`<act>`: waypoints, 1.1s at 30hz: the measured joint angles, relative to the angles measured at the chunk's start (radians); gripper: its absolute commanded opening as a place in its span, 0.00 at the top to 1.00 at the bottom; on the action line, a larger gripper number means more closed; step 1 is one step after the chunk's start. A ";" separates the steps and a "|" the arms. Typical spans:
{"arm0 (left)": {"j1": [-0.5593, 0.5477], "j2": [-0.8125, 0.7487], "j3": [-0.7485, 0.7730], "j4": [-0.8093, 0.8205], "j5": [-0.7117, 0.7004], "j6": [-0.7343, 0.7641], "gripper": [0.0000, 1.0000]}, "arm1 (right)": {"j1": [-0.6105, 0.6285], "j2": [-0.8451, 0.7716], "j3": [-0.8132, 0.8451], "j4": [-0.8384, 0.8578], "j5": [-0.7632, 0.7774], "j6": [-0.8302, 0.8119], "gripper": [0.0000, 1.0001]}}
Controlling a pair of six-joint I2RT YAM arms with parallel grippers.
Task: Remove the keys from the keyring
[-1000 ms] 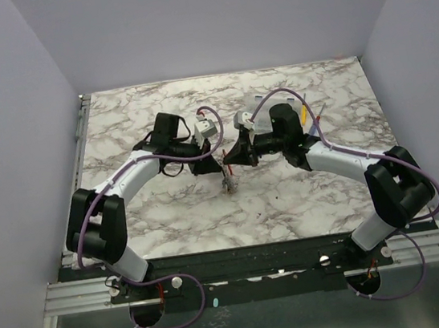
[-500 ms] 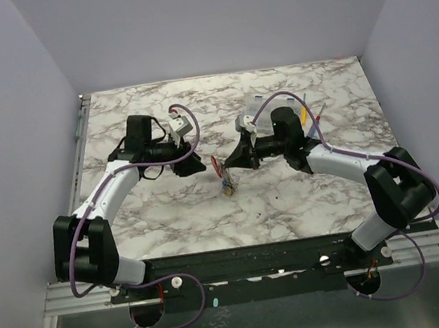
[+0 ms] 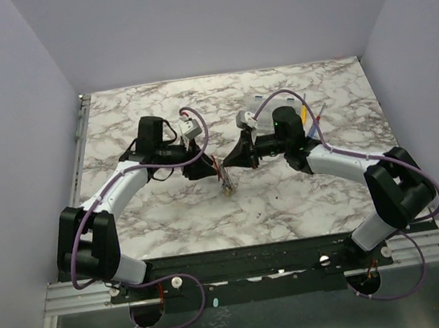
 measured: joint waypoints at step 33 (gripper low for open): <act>-0.080 0.096 -0.014 0.113 0.015 -0.153 0.66 | -0.003 0.008 -0.006 0.045 -0.012 0.053 0.99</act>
